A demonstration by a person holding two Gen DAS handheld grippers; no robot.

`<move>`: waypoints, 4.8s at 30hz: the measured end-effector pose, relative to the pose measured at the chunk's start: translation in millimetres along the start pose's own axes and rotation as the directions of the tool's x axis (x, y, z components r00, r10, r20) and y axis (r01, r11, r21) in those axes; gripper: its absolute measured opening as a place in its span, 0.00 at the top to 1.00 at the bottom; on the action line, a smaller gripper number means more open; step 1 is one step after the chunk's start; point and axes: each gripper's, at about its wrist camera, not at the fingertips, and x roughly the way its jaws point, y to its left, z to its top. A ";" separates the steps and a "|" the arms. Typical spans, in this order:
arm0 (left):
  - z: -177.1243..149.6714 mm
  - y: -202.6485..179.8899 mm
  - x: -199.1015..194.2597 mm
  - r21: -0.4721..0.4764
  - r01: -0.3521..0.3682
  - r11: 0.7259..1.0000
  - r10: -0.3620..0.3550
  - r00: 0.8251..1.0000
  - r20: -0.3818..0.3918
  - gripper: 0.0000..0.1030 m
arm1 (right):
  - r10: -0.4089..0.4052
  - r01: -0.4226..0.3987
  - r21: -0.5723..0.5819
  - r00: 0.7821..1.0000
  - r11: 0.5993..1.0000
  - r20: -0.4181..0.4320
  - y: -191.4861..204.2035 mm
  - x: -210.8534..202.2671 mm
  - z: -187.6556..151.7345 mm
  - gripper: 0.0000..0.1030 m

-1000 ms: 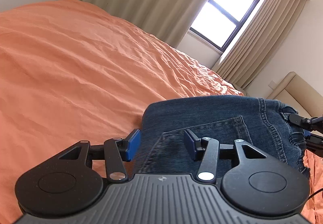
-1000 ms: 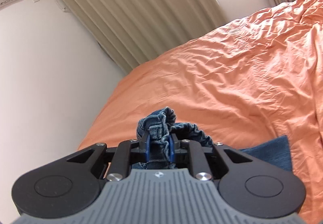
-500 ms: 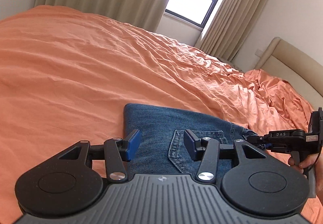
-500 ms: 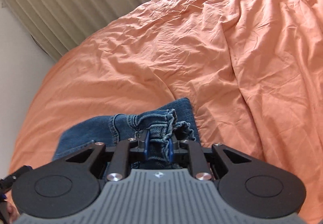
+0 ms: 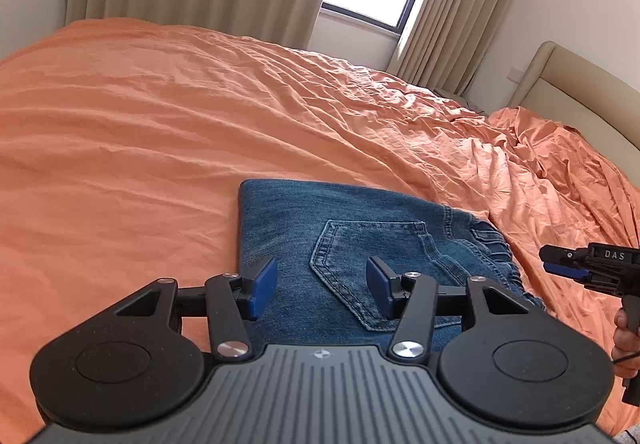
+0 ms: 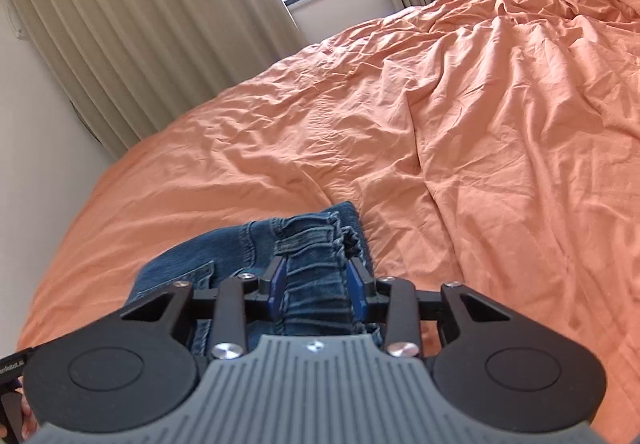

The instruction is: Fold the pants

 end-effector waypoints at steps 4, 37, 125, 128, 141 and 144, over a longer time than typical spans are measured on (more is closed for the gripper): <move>-9.1 -10.6 -21.9 0.056 -0.024 0.998 0.025 0.999 -0.020 0.39 | 0.033 -0.033 -0.020 0.999 0.999 0.017 3.9 -13.4 -29.4 0.72; -66.2 -65.3 -17.1 0.634 -0.231 0.738 0.438 0.878 -0.190 0.86 | 0.096 -0.086 0.095 0.989 0.992 -0.111 -30.4 27.3 -51.8 0.80; -3.7 63.5 73.8 -0.307 0.143 0.941 -0.191 0.973 -0.131 0.68 | 0.327 -0.279 0.365 0.942 0.888 -0.076 -69.9 64.9 -28.1 0.76; 0.2 61.1 64.6 -0.318 0.150 0.936 -0.197 0.973 -0.120 0.75 | 0.347 -0.304 0.353 0.936 0.885 -0.063 -63.0 49.1 -21.8 0.80; 12.0 50.0 -17.1 -0.235 0.079 0.969 -0.105 0.989 -0.100 0.77 | 0.400 -0.360 0.260 0.909 0.896 -0.119 3.9 1.6 -25.1 0.82; 12.6 64.1 -44.1 -0.220 0.043 0.975 -0.063 0.995 -0.082 0.78 | 0.436 -0.399 0.241 0.891 0.885 -0.127 34.3 3.0 -28.7 0.82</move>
